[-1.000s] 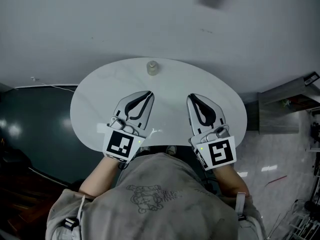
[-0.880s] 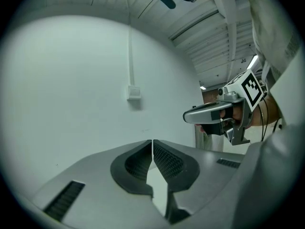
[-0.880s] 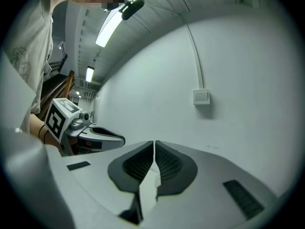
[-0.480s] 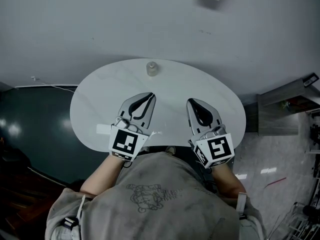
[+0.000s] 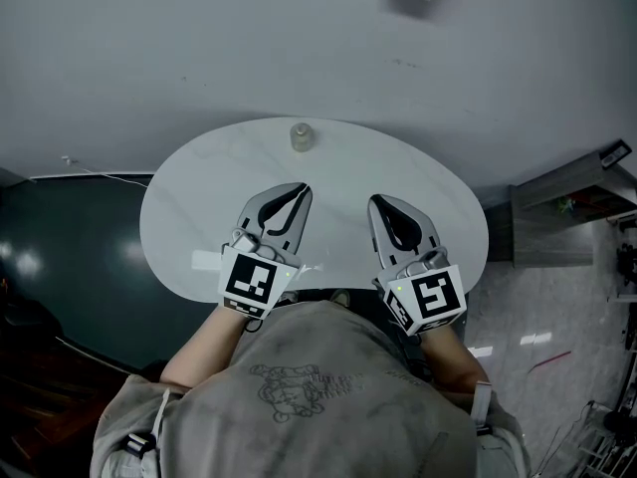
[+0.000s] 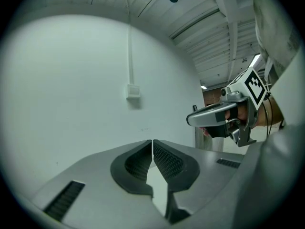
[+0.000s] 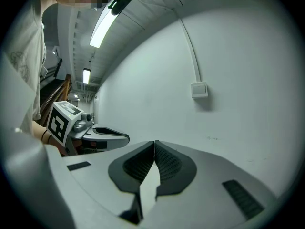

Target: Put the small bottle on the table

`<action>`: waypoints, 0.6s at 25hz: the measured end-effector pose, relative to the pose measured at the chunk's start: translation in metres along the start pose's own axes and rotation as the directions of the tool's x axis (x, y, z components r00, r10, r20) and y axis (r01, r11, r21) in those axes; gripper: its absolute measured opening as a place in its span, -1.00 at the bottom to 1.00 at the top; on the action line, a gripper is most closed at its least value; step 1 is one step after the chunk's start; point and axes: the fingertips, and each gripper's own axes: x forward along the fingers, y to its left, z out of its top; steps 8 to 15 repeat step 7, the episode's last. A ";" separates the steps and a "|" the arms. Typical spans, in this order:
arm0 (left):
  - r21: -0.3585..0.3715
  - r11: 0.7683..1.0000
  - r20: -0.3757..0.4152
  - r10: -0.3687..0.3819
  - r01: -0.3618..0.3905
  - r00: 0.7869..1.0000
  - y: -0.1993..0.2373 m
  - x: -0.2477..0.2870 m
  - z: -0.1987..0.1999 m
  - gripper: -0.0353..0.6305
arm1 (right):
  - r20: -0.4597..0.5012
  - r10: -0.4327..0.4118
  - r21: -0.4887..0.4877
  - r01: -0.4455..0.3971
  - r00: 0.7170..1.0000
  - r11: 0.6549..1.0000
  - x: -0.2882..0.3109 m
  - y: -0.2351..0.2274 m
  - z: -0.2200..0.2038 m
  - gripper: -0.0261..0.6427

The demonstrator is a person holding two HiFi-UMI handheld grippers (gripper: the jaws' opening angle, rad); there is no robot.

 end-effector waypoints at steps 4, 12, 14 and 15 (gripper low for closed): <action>0.001 1.000 0.005 -0.006 0.006 1.000 -0.003 -0.003 0.002 -0.82 | 0.010 0.003 -0.007 -0.003 1.000 1.000 -0.003 0.004 0.002 -0.83; 0.003 1.000 0.006 -0.008 0.008 1.000 -0.002 -0.005 0.003 -0.82 | 0.012 -0.002 -0.003 0.002 1.000 1.000 -0.004 0.005 0.004 -0.83; 0.003 1.000 0.006 -0.008 0.008 1.000 -0.002 -0.005 0.003 -0.82 | 0.012 -0.002 -0.003 0.002 1.000 1.000 -0.004 0.005 0.004 -0.83; 0.003 1.000 0.006 -0.008 0.008 1.000 -0.002 -0.005 0.003 -0.82 | 0.012 -0.002 -0.003 0.002 1.000 1.000 -0.004 0.005 0.004 -0.83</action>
